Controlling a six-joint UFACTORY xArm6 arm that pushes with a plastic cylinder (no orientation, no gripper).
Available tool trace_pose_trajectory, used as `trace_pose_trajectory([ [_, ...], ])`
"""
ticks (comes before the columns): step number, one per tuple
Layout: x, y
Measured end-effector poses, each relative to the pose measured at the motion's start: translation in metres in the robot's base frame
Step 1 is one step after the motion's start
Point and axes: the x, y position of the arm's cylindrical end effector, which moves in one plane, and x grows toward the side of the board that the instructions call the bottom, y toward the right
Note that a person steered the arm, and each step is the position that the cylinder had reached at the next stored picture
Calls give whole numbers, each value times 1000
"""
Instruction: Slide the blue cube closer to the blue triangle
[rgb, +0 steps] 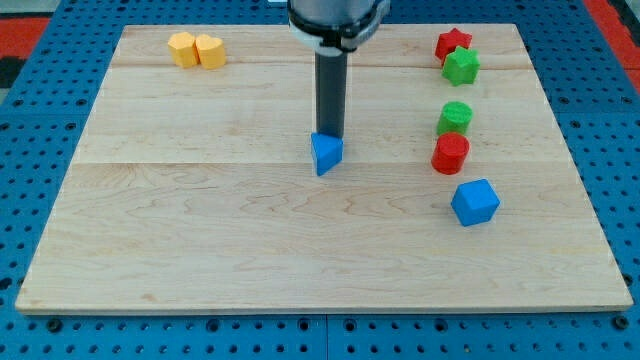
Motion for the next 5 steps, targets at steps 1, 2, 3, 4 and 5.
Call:
trace_pose_trajectory([
  [1,40,0],
  [2,69,4],
  [3,78,58],
  [4,99,132],
  [5,137,164],
])
